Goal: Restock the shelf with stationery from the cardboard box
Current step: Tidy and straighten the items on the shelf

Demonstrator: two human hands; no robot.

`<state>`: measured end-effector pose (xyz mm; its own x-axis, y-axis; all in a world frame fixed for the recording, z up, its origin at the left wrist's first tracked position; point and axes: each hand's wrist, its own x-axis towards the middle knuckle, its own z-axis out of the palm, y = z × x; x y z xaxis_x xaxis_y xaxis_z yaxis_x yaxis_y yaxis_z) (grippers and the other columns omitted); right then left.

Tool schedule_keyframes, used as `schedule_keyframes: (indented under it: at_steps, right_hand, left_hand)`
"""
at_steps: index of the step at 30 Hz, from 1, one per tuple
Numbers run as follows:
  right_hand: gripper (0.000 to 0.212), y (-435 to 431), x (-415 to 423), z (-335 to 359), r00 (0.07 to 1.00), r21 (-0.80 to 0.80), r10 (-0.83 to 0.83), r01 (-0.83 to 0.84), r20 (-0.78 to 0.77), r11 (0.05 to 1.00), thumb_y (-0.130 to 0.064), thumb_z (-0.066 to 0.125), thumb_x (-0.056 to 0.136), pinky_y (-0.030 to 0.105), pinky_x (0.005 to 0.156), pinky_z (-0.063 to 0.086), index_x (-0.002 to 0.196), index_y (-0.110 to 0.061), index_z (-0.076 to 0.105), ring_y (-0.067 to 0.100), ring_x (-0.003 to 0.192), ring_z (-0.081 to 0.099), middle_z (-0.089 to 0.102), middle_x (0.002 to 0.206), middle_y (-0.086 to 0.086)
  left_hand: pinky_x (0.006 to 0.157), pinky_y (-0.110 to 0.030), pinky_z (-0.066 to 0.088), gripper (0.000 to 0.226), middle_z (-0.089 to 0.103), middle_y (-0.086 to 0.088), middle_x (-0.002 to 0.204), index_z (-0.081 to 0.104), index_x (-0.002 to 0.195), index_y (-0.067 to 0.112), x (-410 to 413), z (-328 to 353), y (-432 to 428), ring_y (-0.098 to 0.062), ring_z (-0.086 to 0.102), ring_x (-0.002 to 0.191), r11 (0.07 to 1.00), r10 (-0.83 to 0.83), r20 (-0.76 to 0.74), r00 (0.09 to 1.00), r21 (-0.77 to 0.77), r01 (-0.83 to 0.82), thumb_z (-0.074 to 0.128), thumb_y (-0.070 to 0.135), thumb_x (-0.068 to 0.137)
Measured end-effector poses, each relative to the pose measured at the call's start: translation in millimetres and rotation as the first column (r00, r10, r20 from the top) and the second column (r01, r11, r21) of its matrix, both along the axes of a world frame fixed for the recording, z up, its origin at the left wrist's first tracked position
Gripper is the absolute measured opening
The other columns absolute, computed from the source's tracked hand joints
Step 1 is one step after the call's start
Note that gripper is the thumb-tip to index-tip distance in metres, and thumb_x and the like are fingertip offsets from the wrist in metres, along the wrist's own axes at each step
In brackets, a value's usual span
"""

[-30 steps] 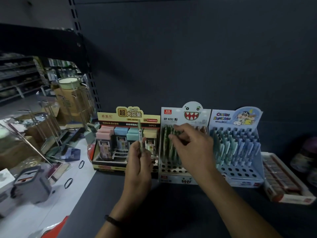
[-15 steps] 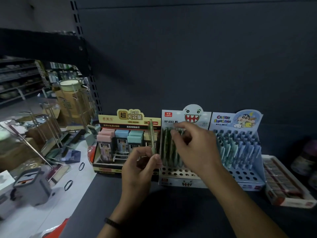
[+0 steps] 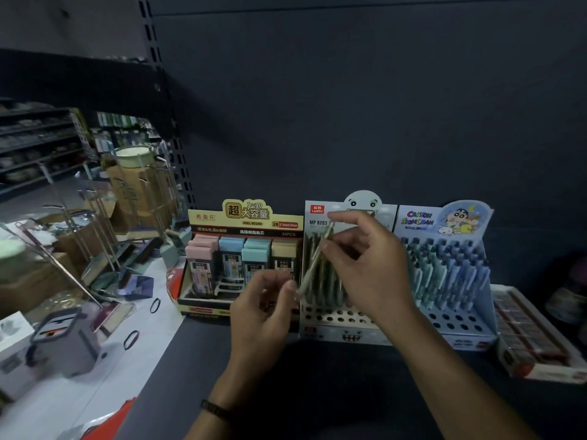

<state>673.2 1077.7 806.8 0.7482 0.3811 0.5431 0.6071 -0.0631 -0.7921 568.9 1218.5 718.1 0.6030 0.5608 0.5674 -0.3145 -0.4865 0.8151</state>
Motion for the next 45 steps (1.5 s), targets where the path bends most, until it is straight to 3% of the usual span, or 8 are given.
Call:
schedule_keyframes:
  at_steps: [6, 10, 19, 24, 29, 34, 39, 45]
  right_hand:
    - [0.028, -2.6, 2.9, -13.3, 0.984, -0.111, -0.103, 0.12, 0.144, 0.987, -0.023, 0.082, 0.093, 0.025, 0.077, 0.061, 0.117, -0.036, 0.075, -0.001, 0.08, 0.07, 0.07, 0.08, -0.019]
    - [0.028, 6.1, 1.0, -22.6, 0.976, -0.134, -0.137, 0.16, 0.167, 0.978, -0.025, 0.081, 0.093, 0.036, 0.078, 0.063, 0.118, -0.034, 0.075, -0.001, 0.078, 0.069, 0.071, 0.083, -0.02]
    - [0.043, 11.7, -15.1, -30.2, 0.99, -0.357, -0.077, 0.114, 0.117, 0.927, -0.03, 0.076, 0.098, 0.0, 0.077, 0.045, 0.138, -0.041, 0.067, -0.014, 0.077, 0.059, 0.074, 0.104, -0.014]
    - [0.06, -1.1, -23.3, -32.8, 0.987, -0.387, -0.115, 0.148, 0.108, 0.91, -0.035, 0.07, 0.101, 0.018, 0.081, 0.059, 0.153, -0.053, 0.045, -0.003, 0.078, 0.068, 0.073, 0.092, -0.021]
    - [0.035, -45.5, -41.9, -37.7, 0.972, -0.352, -0.209, 0.234, 0.107, 0.906, -0.035, 0.07, 0.1, 0.028, 0.08, 0.06, 0.135, -0.037, 0.067, 0.001, 0.084, 0.068, 0.071, 0.085, -0.017]
    - [0.01, -132.5, -72.1, -51.5, 0.945, -0.435, -0.321, 0.318, 0.069, 0.842, -0.038, 0.071, 0.098, 0.028, 0.076, 0.057, 0.106, -0.032, 0.074, 0.0, 0.086, 0.068, 0.074, 0.088, -0.017]
    - [0.012, -253.0, -122.2, -75.3, 0.91, -0.525, -0.414, 0.345, -0.015, 0.778, -0.036, 0.071, 0.098, 0.013, 0.078, 0.051, 0.108, -0.035, 0.077, -0.008, 0.094, 0.067, 0.074, 0.097, -0.024]
    - [0.021, -440.4, -219.2, -133.6, 0.736, -0.649, -0.664, 0.441, -0.133, 0.62, -0.057, 0.063, 0.093, 0.028, 0.075, 0.057, 0.104, -0.04, 0.069, -0.001, 0.084, 0.067, 0.071, 0.087, -0.022]
  left_hand:
    - [0.052, -0.021, 0.051, 0.018, 0.067, 0.009, 0.062, 0.071, 0.093, 0.029, 1.4, -5.3, 7.6, -0.007, 0.067, 0.06, 0.929, 0.219, -0.19, 0.957, 0.34, -0.145, 0.075, 0.012, 0.094]
    - [0.059, -0.001, 0.04, 0.012, 0.07, 0.018, 0.066, 0.077, 0.09, 0.028, 2.2, -3.5, 6.7, 0.008, 0.067, 0.069, 0.922, 0.226, -0.26, 0.939, 0.368, -0.12, 0.078, 0.017, 0.091]
    - [0.055, -0.018, 0.047, 0.016, 0.064, 0.016, 0.066, 0.067, 0.093, 0.028, -1.4, 0.5, 3.3, -0.001, 0.064, 0.065, 0.933, 0.209, -0.233, 0.95, 0.339, -0.122, 0.073, 0.013, 0.093]
    - [0.054, -0.026, 0.048, 0.023, 0.059, 0.012, 0.066, 0.059, 0.1, 0.027, -4.9, 1.3, -3.6, -0.007, 0.062, 0.063, 0.951, 0.158, -0.206, 0.966, 0.296, -0.093, 0.072, 0.009, 0.094]
    - [0.057, -0.023, 0.048, 0.026, 0.06, 0.014, 0.074, 0.055, 0.104, 0.03, -4.9, 5.6, -14.9, -0.004, 0.064, 0.07, 0.939, 0.053, -0.272, 0.961, 0.342, 0.045, 0.072, 0.013, 0.095]
    - [0.057, -0.033, 0.053, 0.015, 0.064, 0.017, 0.079, 0.057, 0.1, 0.042, -17.0, 25.1, -68.1, -0.003, 0.062, 0.067, 0.82, -0.087, -0.356, 0.93, 0.506, 0.27, 0.065, 0.03, 0.1]
    - [0.063, -0.041, 0.056, 0.009, 0.063, 0.014, 0.077, 0.053, 0.099, 0.044, -46.0, 18.1, -183.9, -0.01, 0.063, 0.071, 0.652, -0.196, -0.524, 0.828, 0.562, 0.51, 0.052, 0.053, 0.096]
    - [0.07, -0.038, 0.057, 0.012, 0.066, 0.018, 0.094, 0.05, 0.102, 0.042, -91.0, -34.1, -375.2, -0.012, 0.066, 0.084, 0.42, -0.321, -0.691, 0.648, 0.509, 0.751, 0.053, 0.053, 0.098]
